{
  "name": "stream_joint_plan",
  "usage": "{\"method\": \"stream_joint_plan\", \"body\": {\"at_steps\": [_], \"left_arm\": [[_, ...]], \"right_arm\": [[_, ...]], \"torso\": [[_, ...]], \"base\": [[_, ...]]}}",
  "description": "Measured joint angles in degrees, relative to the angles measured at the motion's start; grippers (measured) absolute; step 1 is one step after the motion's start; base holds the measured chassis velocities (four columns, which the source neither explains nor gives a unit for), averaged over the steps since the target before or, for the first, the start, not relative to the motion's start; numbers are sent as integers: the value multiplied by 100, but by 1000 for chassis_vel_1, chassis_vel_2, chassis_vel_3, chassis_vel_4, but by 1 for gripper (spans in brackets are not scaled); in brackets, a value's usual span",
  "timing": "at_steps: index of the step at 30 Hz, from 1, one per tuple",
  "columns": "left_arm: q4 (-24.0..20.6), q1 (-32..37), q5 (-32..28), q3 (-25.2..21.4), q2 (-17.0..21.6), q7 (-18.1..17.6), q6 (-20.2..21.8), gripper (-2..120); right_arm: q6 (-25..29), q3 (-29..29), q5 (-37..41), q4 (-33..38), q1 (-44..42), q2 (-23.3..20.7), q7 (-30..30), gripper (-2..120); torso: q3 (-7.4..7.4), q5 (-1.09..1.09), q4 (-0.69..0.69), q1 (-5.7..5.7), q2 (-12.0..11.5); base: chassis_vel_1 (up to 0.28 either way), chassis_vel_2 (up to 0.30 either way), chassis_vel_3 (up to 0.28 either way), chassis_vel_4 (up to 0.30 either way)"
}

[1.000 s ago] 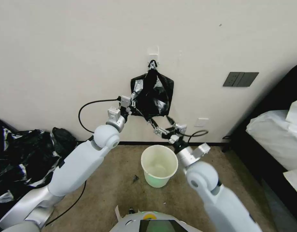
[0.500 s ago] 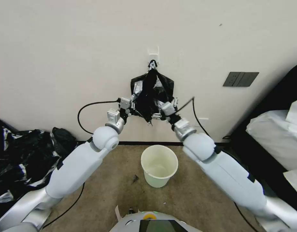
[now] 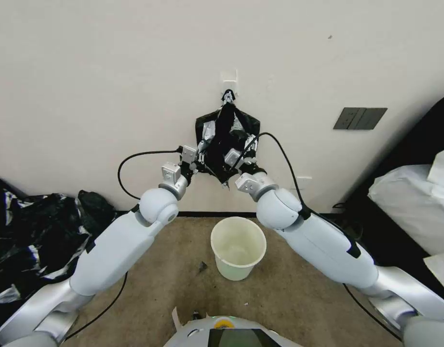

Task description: Place a trash bag onto the trash bin.

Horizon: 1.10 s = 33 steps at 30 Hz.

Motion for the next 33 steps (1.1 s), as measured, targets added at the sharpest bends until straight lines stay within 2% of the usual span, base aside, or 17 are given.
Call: {"method": "stream_joint_plan", "body": {"at_steps": [8,19,22,24,33], "left_arm": [[4,-34,-3,-12,-19,1,0,0],[45,-88,-10,-11,-105,8,-10,0],[37,-88,-11,-9,-127,9,-11,0],[34,-86,-11,-7,-126,9,-11,0],[2,-43,-11,6,-96,10,-13,0]], "right_arm": [[8,31,-626,-318,-30,53,-132,98],[35,94,-1478,-666,-236,215,-443,83],[45,144,-1681,-710,-291,205,-516,69],[49,174,-1673,-679,-302,197,-515,66],[64,436,-1227,-620,-342,147,-368,36]], "torso": [[0,1,-1,0,0],[0,0,0,0,0],[0,1,0,0,0],[0,1,0,0,0],[0,1,0,0,0]], "base": [[0,0,0,0],[0,0,0,0],[0,0,0,0],[0,0,0,0],[0,0,0,0]]}}
